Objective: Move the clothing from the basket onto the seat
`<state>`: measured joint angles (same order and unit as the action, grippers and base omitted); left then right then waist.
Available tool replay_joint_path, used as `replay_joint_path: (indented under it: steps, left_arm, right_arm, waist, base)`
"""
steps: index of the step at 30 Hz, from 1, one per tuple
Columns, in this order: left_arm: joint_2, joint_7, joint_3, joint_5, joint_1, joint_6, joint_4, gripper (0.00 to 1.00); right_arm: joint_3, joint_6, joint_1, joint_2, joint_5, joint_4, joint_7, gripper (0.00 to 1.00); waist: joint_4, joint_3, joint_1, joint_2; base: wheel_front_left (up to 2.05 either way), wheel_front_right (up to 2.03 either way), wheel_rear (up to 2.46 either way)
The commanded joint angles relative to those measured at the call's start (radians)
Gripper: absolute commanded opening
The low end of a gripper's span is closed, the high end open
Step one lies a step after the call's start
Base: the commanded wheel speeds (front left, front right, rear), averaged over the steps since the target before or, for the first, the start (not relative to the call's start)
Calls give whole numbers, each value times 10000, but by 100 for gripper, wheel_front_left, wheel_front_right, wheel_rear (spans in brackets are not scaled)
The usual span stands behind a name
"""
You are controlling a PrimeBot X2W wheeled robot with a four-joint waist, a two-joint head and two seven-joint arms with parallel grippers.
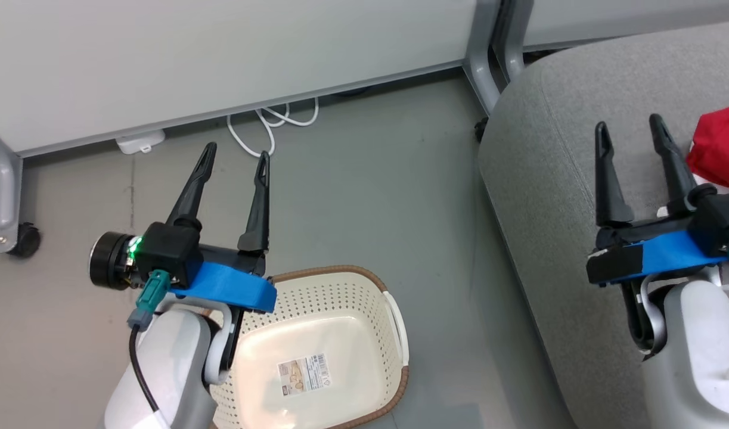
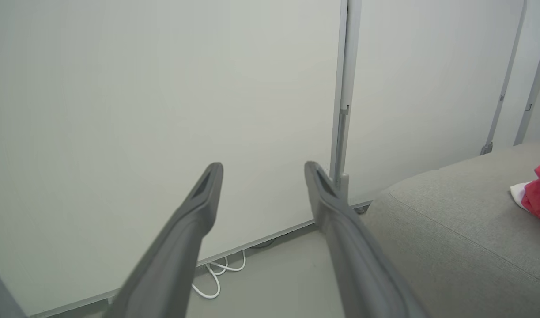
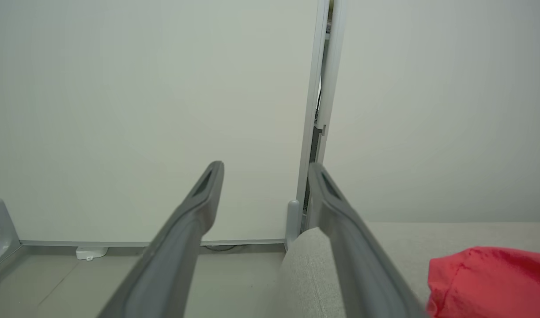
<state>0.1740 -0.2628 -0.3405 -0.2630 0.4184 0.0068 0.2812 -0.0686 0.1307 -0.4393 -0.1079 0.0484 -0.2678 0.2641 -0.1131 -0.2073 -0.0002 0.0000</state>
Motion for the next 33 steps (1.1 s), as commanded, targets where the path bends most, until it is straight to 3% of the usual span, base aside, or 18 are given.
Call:
replay_joint_path:
  steps: [1,19,33]
  left_arm:
    - [-78,-26,211,111,-245,-85,-73,100]
    - [-926,-27,2482,992,-2340,-757,-406,100]
    - [-1192,-29,3124,1225,-3192,-1083,-447,100]
  right_arm:
    - [94,1,304,72,90,-58,3,100]
    - [377,1,1718,514,433,-246,4,100]
    - [62,1,2755,574,590,-271,2,100]
  waist:
    - [293,335,2,0]
    - [989,1385,2,0]
    - [1279,1862,2,0]
  base:
    - [0,0,0]
    - [0,0,0]
    - [0,0,0]
